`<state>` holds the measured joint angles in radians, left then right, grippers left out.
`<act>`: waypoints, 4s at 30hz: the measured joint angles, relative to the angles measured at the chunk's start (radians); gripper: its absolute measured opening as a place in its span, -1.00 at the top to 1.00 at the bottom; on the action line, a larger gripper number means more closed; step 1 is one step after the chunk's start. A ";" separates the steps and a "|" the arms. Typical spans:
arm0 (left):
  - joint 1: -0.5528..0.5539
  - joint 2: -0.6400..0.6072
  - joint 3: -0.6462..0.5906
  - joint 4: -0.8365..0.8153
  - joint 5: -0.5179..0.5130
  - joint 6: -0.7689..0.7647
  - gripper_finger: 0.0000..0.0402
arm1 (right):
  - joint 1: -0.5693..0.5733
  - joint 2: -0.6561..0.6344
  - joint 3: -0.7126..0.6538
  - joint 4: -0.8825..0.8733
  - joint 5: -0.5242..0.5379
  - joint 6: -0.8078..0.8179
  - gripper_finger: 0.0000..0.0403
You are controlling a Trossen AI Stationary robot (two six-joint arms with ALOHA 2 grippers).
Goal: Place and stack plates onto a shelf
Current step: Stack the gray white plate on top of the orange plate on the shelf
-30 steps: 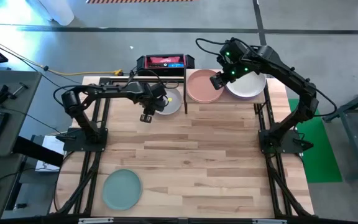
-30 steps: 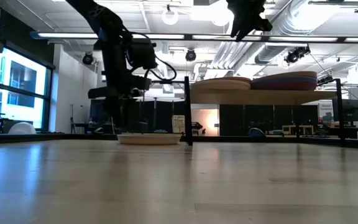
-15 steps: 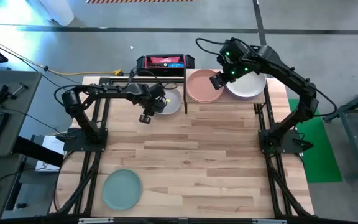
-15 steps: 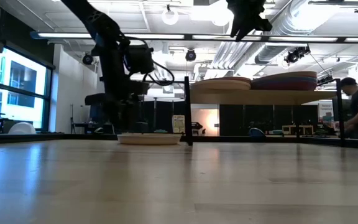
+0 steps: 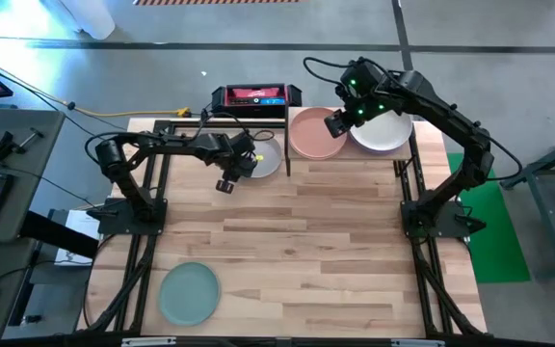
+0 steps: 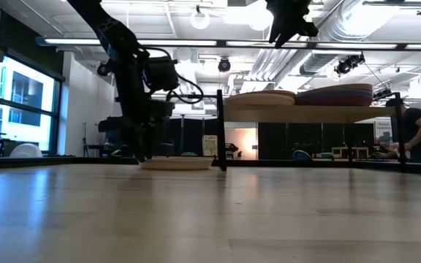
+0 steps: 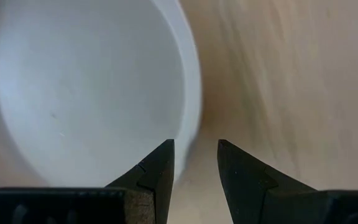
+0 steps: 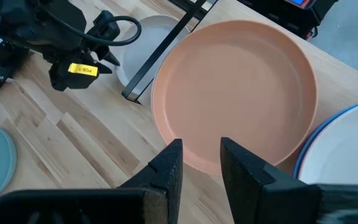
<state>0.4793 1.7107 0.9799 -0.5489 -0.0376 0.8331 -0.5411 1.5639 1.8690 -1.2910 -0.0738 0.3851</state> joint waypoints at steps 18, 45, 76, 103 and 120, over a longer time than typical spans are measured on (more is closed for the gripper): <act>0.000 0.075 -0.002 0.073 -0.025 -0.044 0.45 | 0.000 0.000 0.000 0.002 0.000 0.002 0.57; -0.075 -0.104 0.035 -0.046 -0.264 -0.259 0.99 | 0.011 0.000 0.000 0.002 0.056 -0.027 0.49; -0.291 -0.446 0.037 0.082 -0.475 0.335 1.00 | 0.060 0.096 0.000 0.342 0.098 0.177 0.31; -0.350 -0.446 0.037 0.015 -0.443 0.350 1.00 | 0.218 0.178 0.000 0.375 0.228 0.288 0.31; -0.352 -0.446 0.036 0.001 -0.439 0.349 1.00 | 0.222 0.221 0.000 0.344 0.232 0.354 0.95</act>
<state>0.1276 1.2652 1.0161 -0.5476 -0.4763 1.1826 -0.3187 1.7846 1.8687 -0.9472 0.1579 0.7389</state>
